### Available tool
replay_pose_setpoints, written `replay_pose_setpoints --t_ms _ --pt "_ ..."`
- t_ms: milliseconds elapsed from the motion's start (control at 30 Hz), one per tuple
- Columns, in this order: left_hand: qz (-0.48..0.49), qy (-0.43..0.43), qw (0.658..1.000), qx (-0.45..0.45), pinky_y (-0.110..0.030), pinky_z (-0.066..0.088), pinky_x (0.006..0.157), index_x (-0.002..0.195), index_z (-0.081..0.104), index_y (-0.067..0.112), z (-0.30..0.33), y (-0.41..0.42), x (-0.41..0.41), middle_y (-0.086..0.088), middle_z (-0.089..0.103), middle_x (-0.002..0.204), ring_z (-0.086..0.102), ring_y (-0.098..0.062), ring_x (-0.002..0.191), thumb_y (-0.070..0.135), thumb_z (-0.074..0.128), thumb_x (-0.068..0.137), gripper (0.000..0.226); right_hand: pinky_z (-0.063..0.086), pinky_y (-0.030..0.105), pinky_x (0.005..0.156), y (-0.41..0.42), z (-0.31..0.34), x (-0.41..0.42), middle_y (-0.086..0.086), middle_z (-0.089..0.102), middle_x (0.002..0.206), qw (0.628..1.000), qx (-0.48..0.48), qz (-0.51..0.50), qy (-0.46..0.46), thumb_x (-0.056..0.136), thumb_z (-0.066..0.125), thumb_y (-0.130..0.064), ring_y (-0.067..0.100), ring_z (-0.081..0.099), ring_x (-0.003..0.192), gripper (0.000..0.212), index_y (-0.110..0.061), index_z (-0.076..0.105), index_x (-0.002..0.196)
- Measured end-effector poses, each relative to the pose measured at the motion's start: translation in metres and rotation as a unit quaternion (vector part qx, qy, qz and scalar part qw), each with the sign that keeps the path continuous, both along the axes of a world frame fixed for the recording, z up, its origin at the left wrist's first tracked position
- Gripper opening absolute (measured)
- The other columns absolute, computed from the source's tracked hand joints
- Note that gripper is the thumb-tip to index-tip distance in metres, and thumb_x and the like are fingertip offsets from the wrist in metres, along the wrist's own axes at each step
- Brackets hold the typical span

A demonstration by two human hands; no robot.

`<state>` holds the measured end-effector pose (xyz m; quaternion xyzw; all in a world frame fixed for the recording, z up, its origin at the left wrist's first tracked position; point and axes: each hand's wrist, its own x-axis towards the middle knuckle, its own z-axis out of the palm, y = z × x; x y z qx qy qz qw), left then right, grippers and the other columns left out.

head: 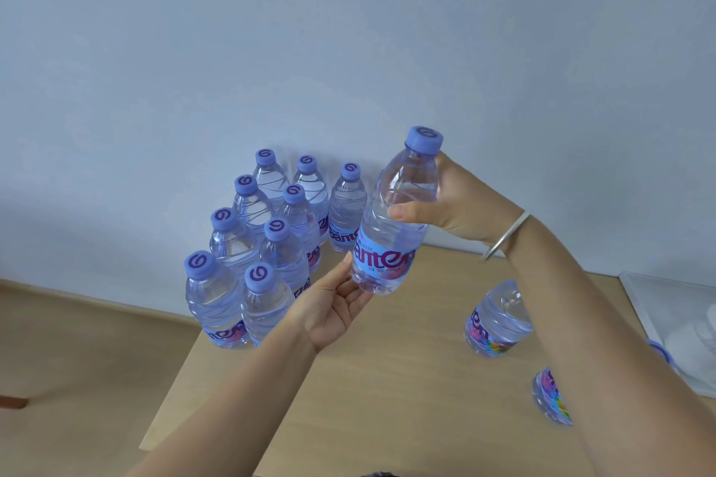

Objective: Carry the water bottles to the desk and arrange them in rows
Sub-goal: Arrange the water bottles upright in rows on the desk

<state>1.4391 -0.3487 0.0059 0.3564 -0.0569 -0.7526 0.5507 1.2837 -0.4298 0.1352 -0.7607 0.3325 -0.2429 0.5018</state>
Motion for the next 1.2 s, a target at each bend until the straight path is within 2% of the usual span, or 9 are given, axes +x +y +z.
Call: replay_pose_setpoints --t_ms 167,333,533,600,700,900,1000,1133,1200 --pt "0.028 0.001 1.000 0.012 -0.023 0.058 0.059 0.088 0.068 0.004 -0.012 0.003 0.001 -0.010 0.074 0.082 0.072 -0.016 0.070 0.022 0.060 0.082 0.021 0.045 0.032 0.099 -0.010 -0.012 -0.001 0.001 0.059 0.117 0.997 -0.010 -0.003 0.072 0.076 0.074 -0.018 0.014 0.058 0.110 0.056 -0.007 0.045 0.123" --pt "0.086 -0.061 0.994 0.039 -0.025 0.058 0.073 0.104 0.065 0.001 -0.029 0.005 0.004 -0.011 0.072 0.093 0.071 -0.015 0.076 0.014 0.057 0.090 0.020 0.046 0.008 0.081 -0.007 -0.033 0.004 -0.011 0.062 0.102 0.995 -0.005 -0.021 0.099 0.074 0.075 -0.009 -0.005 0.059 0.092 0.049 -0.010 0.053 0.117" --pt "0.118 -0.201 0.970 0.071 -0.019 0.056 0.073 0.099 0.068 0.008 -0.042 0.005 -0.008 -0.002 0.074 0.090 0.070 -0.008 0.077 0.016 0.054 0.093 0.017 0.046 0.004 0.074 -0.019 -0.058 0.010 -0.012 0.064 0.098 0.995 0.028 -0.027 0.092 0.073 0.075 -0.002 -0.012 0.061 0.083 0.044 -0.012 0.054 0.110" --pt "0.123 -0.264 0.954 0.069 -0.017 0.053 0.075 0.107 0.066 0.010 -0.045 0.004 -0.012 0.003 0.072 0.087 0.066 -0.001 0.071 0.011 0.050 0.093 0.020 0.047 0.006 0.076 -0.023 -0.066 0.014 -0.013 0.065 0.098 0.994 0.027 -0.020 0.101 0.072 0.076 -0.003 -0.011 0.062 0.085 0.043 -0.017 0.055 0.106" --pt "0.086 -0.363 0.926 0.054 -0.020 0.041 0.082 0.119 0.062 0.017 -0.052 0.002 -0.016 0.005 0.067 0.108 0.060 -0.002 0.087 0.005 0.051 0.090 0.033 0.048 0.018 0.089 -0.031 -0.080 0.020 -0.005 0.066 0.107 0.993 0.017 -0.029 0.117 0.070 0.078 -0.007 0.007 0.063 0.100 0.048 -0.015 0.055 0.111" --pt "0.060 -0.379 0.919 0.094 -0.020 0.037 0.077 0.130 0.053 0.021 -0.063 -0.008 -0.017 0.006 0.065 0.112 0.058 -0.005 0.095 0.008 0.055 0.087 0.045 0.045 0.042 0.099 -0.043 -0.116 0.036 0.004 0.061 0.119 0.987 0.021 -0.084 0.138 0.064 0.083 -0.019 0.019 0.058 0.111 0.068 -0.012 0.047 0.121" --pt "0.073 -0.368 0.919 0.118 -0.015 0.039 0.065 0.125 0.057 0.018 -0.069 -0.015 -0.014 0.009 0.066 0.098 0.056 -0.004 0.083 0.001 0.051 0.087 0.043 0.046 0.043 0.097 -0.047 -0.129 0.043 0.004 0.062 0.116 0.985 0.034 -0.099 0.135 0.063 0.084 -0.020 0.021 0.059 0.108 0.067 -0.012 0.046 0.118" --pt "0.077 -0.366 0.918 0.134 -0.015 0.039 0.069 0.129 0.055 0.016 -0.079 -0.022 -0.010 0.007 0.066 0.103 0.056 -0.005 0.084 -0.002 0.047 0.086 0.047 0.047 0.036 0.096 -0.049 -0.139 0.051 -0.002 0.061 0.108 0.987 0.037 -0.114 0.108 0.064 0.083 -0.014 0.019 0.060 0.106 0.058 -0.018 0.046 0.108" --pt "0.074 -0.370 0.916 0.135 -0.012 0.039 0.062 0.129 0.054 0.017 -0.082 -0.026 -0.009 0.012 0.063 0.088 0.051 -0.002 0.073 -0.002 0.045 0.087 0.047 0.047 0.033 0.093 -0.051 -0.140 0.056 -0.002 0.060 0.106 0.988 0.028 -0.115 0.101 0.064 0.082 -0.011 0.020 0.060 0.105 0.055 -0.020 0.045 0.104"
